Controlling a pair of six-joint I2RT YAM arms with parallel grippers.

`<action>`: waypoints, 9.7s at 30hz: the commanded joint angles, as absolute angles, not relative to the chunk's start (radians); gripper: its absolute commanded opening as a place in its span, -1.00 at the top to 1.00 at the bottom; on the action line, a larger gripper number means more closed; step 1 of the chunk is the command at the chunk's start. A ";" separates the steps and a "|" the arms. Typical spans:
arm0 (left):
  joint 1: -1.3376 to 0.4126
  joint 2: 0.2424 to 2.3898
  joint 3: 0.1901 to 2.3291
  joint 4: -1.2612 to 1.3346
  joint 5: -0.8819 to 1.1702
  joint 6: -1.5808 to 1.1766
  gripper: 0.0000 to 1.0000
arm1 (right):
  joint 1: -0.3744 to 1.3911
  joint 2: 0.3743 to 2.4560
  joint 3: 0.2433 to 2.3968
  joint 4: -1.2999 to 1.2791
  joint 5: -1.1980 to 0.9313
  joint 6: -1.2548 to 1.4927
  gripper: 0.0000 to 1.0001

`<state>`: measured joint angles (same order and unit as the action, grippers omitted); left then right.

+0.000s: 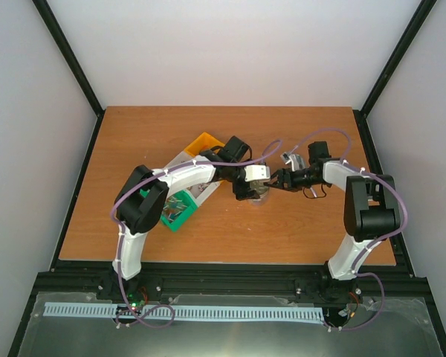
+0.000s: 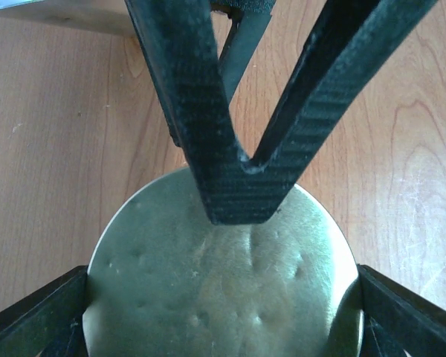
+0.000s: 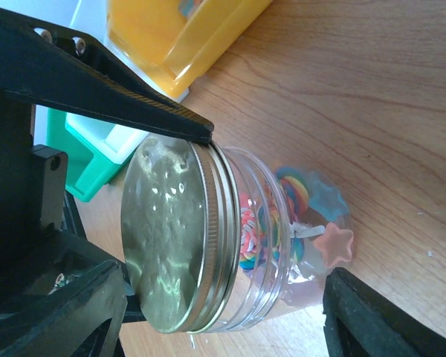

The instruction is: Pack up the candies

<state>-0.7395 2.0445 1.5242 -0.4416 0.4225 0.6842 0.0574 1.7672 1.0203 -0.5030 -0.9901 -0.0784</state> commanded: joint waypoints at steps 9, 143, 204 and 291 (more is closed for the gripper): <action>-0.733 2.085 1.550 -0.455 0.452 0.687 -0.78 | 0.076 1.807 1.039 -0.484 -0.963 -0.073 -0.38; -0.659 1.787 1.346 -0.646 0.488 0.666 0.44 | 0.318 1.853 1.156 -0.585 -0.913 -0.190 0.45; -0.709 1.703 1.108 -0.503 0.295 0.405 -0.46 | 0.288 1.806 1.017 -0.274 -0.925 0.015 -0.07; -0.611 1.787 1.143 -0.368 0.476 0.271 0.25 | 0.203 1.505 0.843 -0.580 -0.832 -0.589 0.43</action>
